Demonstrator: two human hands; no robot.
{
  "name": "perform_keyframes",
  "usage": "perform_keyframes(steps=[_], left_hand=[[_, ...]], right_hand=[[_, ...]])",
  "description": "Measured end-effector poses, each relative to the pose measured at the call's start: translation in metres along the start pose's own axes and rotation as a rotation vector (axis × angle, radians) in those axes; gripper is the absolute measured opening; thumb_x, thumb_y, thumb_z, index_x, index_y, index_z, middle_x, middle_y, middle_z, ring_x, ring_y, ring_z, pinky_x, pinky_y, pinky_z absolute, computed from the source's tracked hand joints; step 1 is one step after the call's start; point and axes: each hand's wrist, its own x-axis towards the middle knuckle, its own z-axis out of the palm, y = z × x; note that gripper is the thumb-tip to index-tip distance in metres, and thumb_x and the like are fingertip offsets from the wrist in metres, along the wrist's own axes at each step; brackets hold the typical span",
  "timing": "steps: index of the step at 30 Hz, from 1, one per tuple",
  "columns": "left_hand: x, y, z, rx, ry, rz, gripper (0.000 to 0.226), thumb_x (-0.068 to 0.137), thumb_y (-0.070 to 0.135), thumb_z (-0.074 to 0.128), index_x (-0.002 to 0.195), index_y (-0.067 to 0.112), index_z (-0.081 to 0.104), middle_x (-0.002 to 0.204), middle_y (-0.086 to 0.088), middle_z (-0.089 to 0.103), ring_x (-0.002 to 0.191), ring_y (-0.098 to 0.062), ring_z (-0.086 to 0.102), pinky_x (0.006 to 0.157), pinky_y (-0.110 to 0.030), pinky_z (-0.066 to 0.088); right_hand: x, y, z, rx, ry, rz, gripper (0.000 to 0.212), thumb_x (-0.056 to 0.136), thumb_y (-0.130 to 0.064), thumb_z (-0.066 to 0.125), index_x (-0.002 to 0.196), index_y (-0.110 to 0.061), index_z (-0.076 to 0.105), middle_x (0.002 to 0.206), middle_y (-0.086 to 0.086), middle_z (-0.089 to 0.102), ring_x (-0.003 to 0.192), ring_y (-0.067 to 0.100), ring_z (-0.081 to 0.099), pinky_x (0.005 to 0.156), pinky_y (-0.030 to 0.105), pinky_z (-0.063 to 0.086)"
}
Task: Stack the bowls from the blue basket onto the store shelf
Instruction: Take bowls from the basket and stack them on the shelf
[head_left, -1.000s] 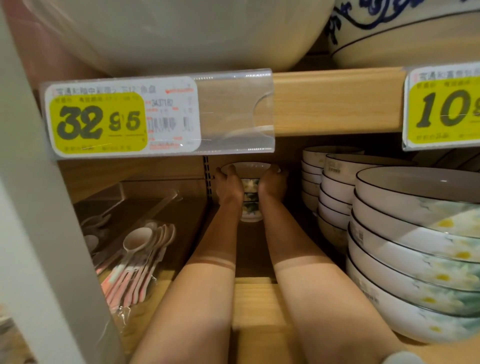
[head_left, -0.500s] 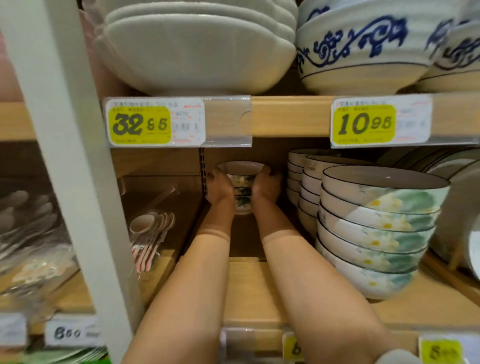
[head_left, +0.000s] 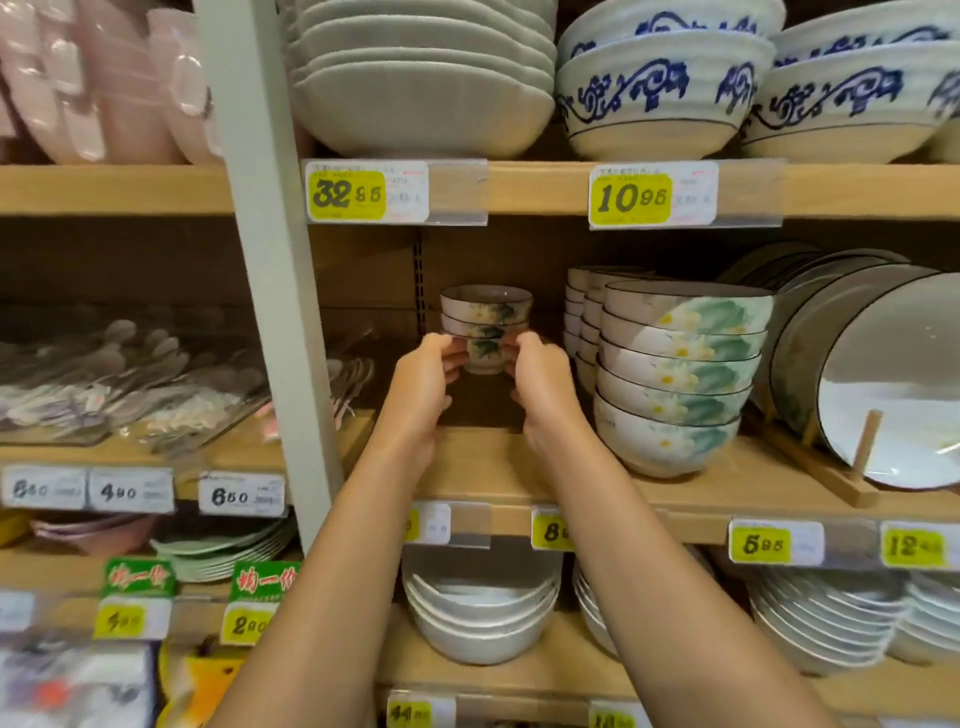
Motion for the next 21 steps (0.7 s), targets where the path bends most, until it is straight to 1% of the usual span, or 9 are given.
perform_keyframes(steps=[2, 4, 6, 8, 10, 14, 16, 18, 21], left_hand=[[-0.039, 0.001, -0.008, 0.007, -0.040, 0.039, 0.036, 0.101, 0.029, 0.033, 0.114, 0.021, 0.065, 0.114, 0.002, 0.070, 0.114, -0.013, 0.058, 0.099, -0.036, 0.042], [-0.073, -0.001, -0.019, 0.002, -0.030, 0.041, 0.037, 0.101, 0.028, 0.033, 0.114, 0.019, 0.066, 0.112, 0.000, 0.072, 0.110, -0.013, 0.063, 0.098, -0.034, 0.045], [-0.106, -0.007, -0.033, -0.021, -0.009, 0.003, 0.037, 0.101, 0.029, 0.032, 0.111, 0.017, 0.066, 0.109, -0.003, 0.074, 0.105, -0.014, 0.067, 0.093, -0.031, 0.048], [-0.139, -0.016, -0.048, -0.019, 0.038, -0.030, 0.037, 0.100, 0.029, 0.032, 0.106, 0.017, 0.067, 0.103, -0.004, 0.076, 0.101, -0.016, 0.069, 0.091, -0.032, 0.048], [-0.171, -0.027, -0.064, -0.006, 0.127, -0.074, 0.035, 0.099, 0.027, 0.033, 0.101, 0.016, 0.066, 0.099, -0.005, 0.076, 0.095, -0.017, 0.070, 0.087, -0.031, 0.049], [-0.226, -0.049, -0.103, 0.036, 0.299, -0.161, 0.033, 0.099, 0.026, 0.033, 0.095, 0.017, 0.065, 0.092, -0.004, 0.075, 0.083, -0.013, 0.069, 0.075, -0.026, 0.048], [-0.251, -0.061, -0.128, 0.070, 0.357, -0.197, 0.033, 0.099, 0.027, 0.034, 0.094, 0.018, 0.065, 0.088, -0.001, 0.076, 0.083, -0.013, 0.069, 0.074, -0.027, 0.047], [-0.276, -0.073, -0.153, 0.086, 0.419, -0.234, 0.032, 0.098, 0.026, 0.034, 0.096, 0.015, 0.064, 0.091, -0.003, 0.075, 0.085, -0.016, 0.069, 0.074, -0.028, 0.046], [-0.301, -0.092, -0.186, 0.120, 0.504, -0.327, 0.032, 0.098, 0.023, 0.035, 0.101, 0.011, 0.064, 0.097, -0.009, 0.073, 0.084, -0.018, 0.067, 0.072, -0.029, 0.044]], right_hand=[[-0.033, 0.005, -0.014, 0.041, -0.064, -0.068, 0.022, 0.094, -0.031, 0.046, 0.103, -0.023, 0.064, 0.107, -0.003, 0.066, 0.102, 0.014, 0.060, 0.086, 0.034, 0.046], [-0.067, 0.010, -0.030, 0.102, -0.147, -0.074, 0.018, 0.093, -0.027, 0.048, 0.094, -0.028, 0.066, 0.103, -0.006, 0.070, 0.100, 0.009, 0.064, 0.088, 0.030, 0.048], [-0.098, 0.022, -0.046, 0.133, -0.205, -0.031, 0.020, 0.093, -0.025, 0.048, 0.093, -0.026, 0.068, 0.099, -0.006, 0.072, 0.096, 0.006, 0.067, 0.082, 0.024, 0.051], [-0.126, 0.039, -0.060, 0.174, -0.265, 0.041, 0.022, 0.094, -0.022, 0.046, 0.089, -0.023, 0.068, 0.096, -0.003, 0.073, 0.095, 0.009, 0.068, 0.078, 0.023, 0.051], [-0.151, 0.060, -0.070, 0.189, -0.297, 0.097, 0.024, 0.095, -0.019, 0.044, 0.087, -0.021, 0.067, 0.092, 0.000, 0.073, 0.093, 0.012, 0.070, 0.081, 0.025, 0.051], [-0.194, 0.101, -0.069, 0.149, -0.385, 0.225, 0.024, 0.095, -0.017, 0.043, 0.092, -0.015, 0.068, 0.096, 0.007, 0.074, 0.090, 0.016, 0.071, 0.081, 0.029, 0.050], [-0.217, 0.124, -0.064, 0.114, -0.446, 0.291, 0.026, 0.096, -0.016, 0.041, 0.097, -0.010, 0.066, 0.096, 0.010, 0.073, 0.081, 0.014, 0.070, 0.072, 0.023, 0.052], [-0.242, 0.145, -0.057, 0.069, -0.528, 0.356, 0.026, 0.099, -0.015, 0.038, 0.101, -0.007, 0.063, 0.098, 0.012, 0.071, 0.078, 0.015, 0.067, 0.067, 0.022, 0.049], [-0.272, 0.172, -0.049, 0.003, -0.581, 0.424, 0.025, 0.098, -0.017, 0.042, 0.091, -0.011, 0.065, 0.094, 0.010, 0.072, 0.077, 0.017, 0.067, 0.063, 0.020, 0.049]])
